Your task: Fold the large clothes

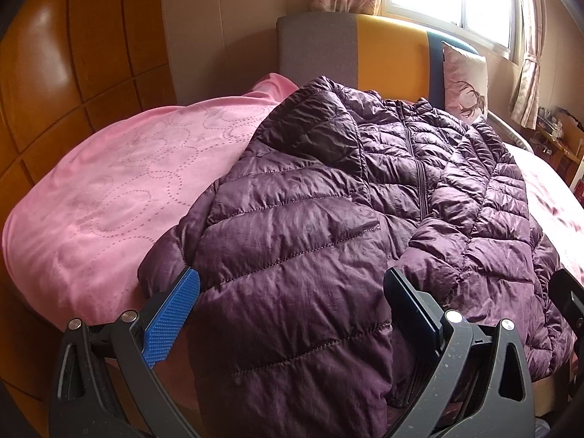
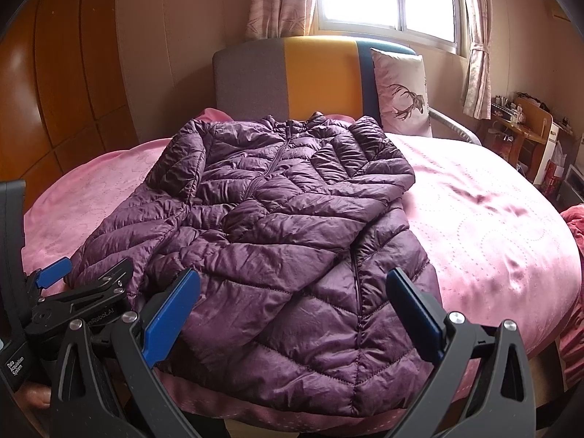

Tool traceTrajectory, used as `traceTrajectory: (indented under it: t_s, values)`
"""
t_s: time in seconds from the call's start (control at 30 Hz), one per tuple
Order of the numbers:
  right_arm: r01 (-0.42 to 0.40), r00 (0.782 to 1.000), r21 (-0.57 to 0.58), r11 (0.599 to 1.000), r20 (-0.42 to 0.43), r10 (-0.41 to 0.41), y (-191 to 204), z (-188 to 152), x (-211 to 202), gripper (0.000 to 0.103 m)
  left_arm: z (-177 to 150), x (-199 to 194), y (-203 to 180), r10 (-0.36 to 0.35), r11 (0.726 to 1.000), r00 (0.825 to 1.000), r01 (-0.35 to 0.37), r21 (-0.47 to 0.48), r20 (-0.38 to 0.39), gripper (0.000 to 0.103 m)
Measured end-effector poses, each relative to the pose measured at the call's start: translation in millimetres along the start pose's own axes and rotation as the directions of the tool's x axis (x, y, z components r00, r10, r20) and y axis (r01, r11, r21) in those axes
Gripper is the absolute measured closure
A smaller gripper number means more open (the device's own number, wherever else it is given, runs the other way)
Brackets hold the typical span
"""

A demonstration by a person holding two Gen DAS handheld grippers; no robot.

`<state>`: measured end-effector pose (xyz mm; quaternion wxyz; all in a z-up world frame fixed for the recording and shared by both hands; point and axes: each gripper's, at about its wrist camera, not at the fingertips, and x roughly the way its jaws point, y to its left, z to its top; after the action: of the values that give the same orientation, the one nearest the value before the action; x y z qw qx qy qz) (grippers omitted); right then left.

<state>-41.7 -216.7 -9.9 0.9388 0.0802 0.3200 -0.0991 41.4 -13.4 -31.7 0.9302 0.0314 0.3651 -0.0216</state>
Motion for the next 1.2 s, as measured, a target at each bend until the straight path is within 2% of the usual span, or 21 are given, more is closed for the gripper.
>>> traceTrajectory:
  t_s: [0.37,0.6,0.73,0.77,0.83,0.87,0.9,0.93,1.0,1.1,1.2]
  values:
    - [-0.01,1.0,0.002,1.0,0.013,0.01,-2,21,16,0.002,11,13,4,0.006,1.0,1.0,-0.006,0.009,-0.008,0.003]
    - [-0.039,0.999,-0.014,0.999,-0.037,0.039,-7,33,46,0.002,16,22,3,-0.001,0.999,1.0,0.002,0.032,-0.01,0.003]
    - [-0.055,0.994,-0.05,0.997,-0.097,0.05,-8,35,71,0.004,19,30,4,-0.019,0.999,0.999,0.02,0.048,-0.026,0.003]
    - [-0.063,0.991,-0.068,0.996,-0.121,0.055,-7,34,80,0.009,20,32,4,-0.028,0.998,0.999,0.029,0.055,-0.028,0.003]
    - [-0.13,0.973,-0.089,0.987,-0.205,0.11,-4,29,99,0.053,21,37,5,-0.04,0.997,0.998,0.043,0.068,-0.039,0.01]
    - [-0.155,0.964,-0.084,0.984,-0.231,0.132,-5,27,104,0.058,22,40,6,-0.05,0.996,0.997,0.053,0.068,-0.053,0.022]
    - [-0.169,0.961,-0.078,0.982,-0.236,0.147,-6,27,107,0.069,23,44,8,-0.077,0.994,0.994,0.083,0.069,-0.078,0.032]
    - [-0.173,0.961,-0.085,0.981,-0.232,0.15,-6,27,106,0.082,23,46,8,-0.089,0.993,0.992,0.095,0.069,-0.089,0.036]
    - [-0.19,0.961,-0.105,0.976,-0.225,0.163,-10,31,103,0.094,23,48,11,-0.134,0.987,0.986,0.141,0.071,-0.096,0.059]
    - [-0.2,0.965,-0.118,0.973,-0.195,0.175,-22,43,90,0.1,25,45,18,-0.176,0.981,0.98,0.182,0.06,-0.09,0.081]
    - [-0.103,0.99,-0.219,0.97,-0.119,0.079,-36,57,76,0.1,33,39,37,-0.23,0.973,0.97,0.231,0.012,-0.079,0.091]
